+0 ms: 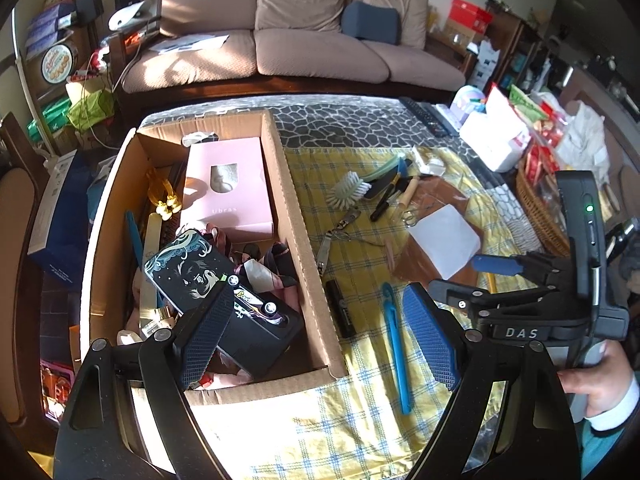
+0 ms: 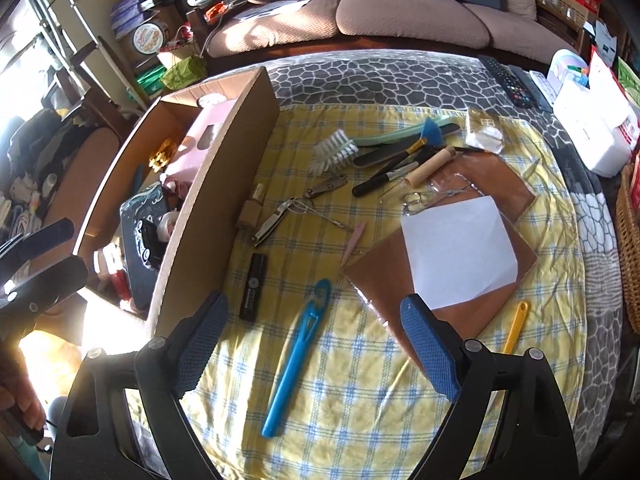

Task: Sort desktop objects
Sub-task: 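Move both grippers out of the box toward the items on the cloth, then close the right gripper on the black cylindrical tube and lift it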

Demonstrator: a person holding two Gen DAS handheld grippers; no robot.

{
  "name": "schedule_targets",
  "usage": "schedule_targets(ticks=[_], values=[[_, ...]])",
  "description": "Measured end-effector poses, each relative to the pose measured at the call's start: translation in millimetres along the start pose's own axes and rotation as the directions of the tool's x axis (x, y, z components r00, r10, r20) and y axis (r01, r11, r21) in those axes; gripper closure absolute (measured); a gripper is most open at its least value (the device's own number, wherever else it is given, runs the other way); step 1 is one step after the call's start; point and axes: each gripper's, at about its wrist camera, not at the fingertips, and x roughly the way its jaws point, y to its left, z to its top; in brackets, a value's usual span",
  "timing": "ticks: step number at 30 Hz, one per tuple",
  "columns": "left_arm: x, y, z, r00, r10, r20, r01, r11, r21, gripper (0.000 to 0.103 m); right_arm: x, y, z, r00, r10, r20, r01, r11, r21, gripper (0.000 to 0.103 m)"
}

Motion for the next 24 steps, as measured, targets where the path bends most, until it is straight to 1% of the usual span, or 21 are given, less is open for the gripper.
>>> schedule_targets(ticks=[1, 2, 4, 5, 7, 11, 14, 16, 24], values=[[-0.1, 1.7, 0.7, 1.0, 0.002, 0.0, -0.002, 1.0, -0.002, 0.018, 5.5, 3.0, -1.6, 1.0, 0.013, -0.006, -0.013, 1.0, 0.0, 0.025], [-0.3, 3.8, 1.3, 1.0, 0.002, 0.001, -0.002, 1.0, -0.003, 0.018, 11.3, 6.5, -2.6, 1.0, 0.028, -0.014, -0.028, 1.0, 0.001, 0.027], [-0.2, 8.2, 2.6, 1.0, 0.002, 0.003, -0.002, 1.0, -0.008, 0.018, 24.1, 12.7, -4.7, 0.998, 0.052, -0.031, -0.052, 0.999, 0.002, 0.036], [-0.2, 10.5, 3.5, 1.0, 0.002, 0.005, -0.002, 1.0, -0.011, 0.018, 30.4, 15.9, -5.7, 0.997, 0.059, -0.04, -0.059, 0.998, 0.002, 0.038], [0.5, 14.9, 4.3, 1.0, -0.002, 0.007, 0.002, 1.0, -0.016, 0.018, 42.6, 21.1, -6.9, 0.995, 0.085, -0.057, -0.085, 0.996, 0.005, 0.051], [4.4, 20.3, 5.5, 1.0, -0.006, 0.006, 0.006, 1.0, -0.02, 0.018, 64.9, 24.1, -6.4, 0.986, 0.142, -0.086, -0.139, 0.989, 0.048, 0.055], [7.6, 22.5, 6.0, 1.0, -0.009, 0.003, 0.01, 1.0, -0.024, 0.018, 80.3, 25.6, -5.1, 0.981, 0.164, -0.102, -0.157, 0.985, 0.071, 0.059], [7.7, 22.5, 5.9, 1.0, -0.012, 0.002, 0.012, 1.0, -0.023, 0.018, 91.0, 27.3, -4.1, 0.979, 0.166, -0.117, -0.158, 0.985, 0.076, 0.067], [17.8, 28.1, 10.2, 1.0, -0.018, -0.005, 0.017, 1.0, -0.022, 0.018, 121.1, 34.1, -2.4, 0.975, 0.162, -0.154, -0.153, 0.986, 0.071, 0.07]])
